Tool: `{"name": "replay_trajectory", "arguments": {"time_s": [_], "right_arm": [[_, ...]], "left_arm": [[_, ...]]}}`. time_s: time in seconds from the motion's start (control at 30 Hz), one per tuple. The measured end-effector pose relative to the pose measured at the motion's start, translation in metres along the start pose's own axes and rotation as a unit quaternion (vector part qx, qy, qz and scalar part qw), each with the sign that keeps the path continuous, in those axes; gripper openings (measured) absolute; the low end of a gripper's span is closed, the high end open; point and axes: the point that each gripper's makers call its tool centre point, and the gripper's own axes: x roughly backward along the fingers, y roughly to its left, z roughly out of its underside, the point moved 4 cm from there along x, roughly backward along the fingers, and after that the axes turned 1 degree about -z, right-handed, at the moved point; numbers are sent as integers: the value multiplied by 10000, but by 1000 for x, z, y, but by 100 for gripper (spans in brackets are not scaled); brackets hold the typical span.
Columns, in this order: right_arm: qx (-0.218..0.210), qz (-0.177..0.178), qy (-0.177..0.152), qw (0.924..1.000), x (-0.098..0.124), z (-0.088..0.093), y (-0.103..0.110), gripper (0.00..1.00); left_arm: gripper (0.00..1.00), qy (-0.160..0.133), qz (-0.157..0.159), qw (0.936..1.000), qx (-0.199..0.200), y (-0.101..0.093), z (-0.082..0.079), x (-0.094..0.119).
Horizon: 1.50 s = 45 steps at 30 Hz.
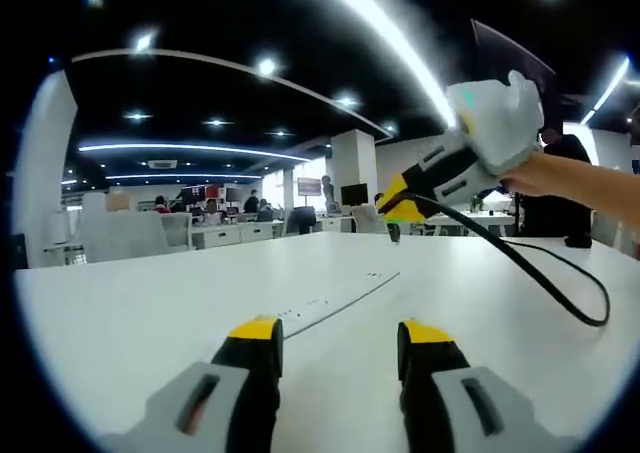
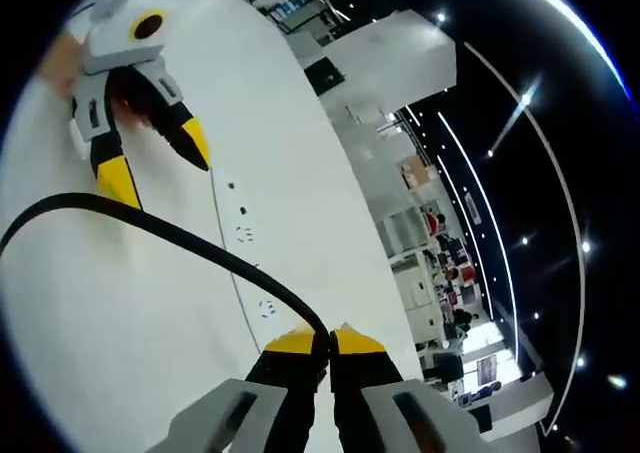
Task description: Locate the USB plug end of the data cable currently connected to the USB port on the desk. Grip the plug, withdraw it from the port, and place it onto the desktop.
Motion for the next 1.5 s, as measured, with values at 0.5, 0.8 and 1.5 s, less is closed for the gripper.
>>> {"name": "replay_trajectory", "arguments": {"time_s": [0.5, 0.8, 1.5], "right_arm": [[-89, -123, 92, 9998, -9, 5, 10, 8], [17, -241, 288, 9993, -11, 15, 18, 14], [-1533, 13, -686, 9858, 2, 14, 9, 19]], "left_arm": [[46, 6, -2, 10000, 2, 3, 1, 4], [46, 13, 0, 10000, 4, 4, 1, 4], [46, -123, -50, 9998, 142, 5, -3, 3]]}}
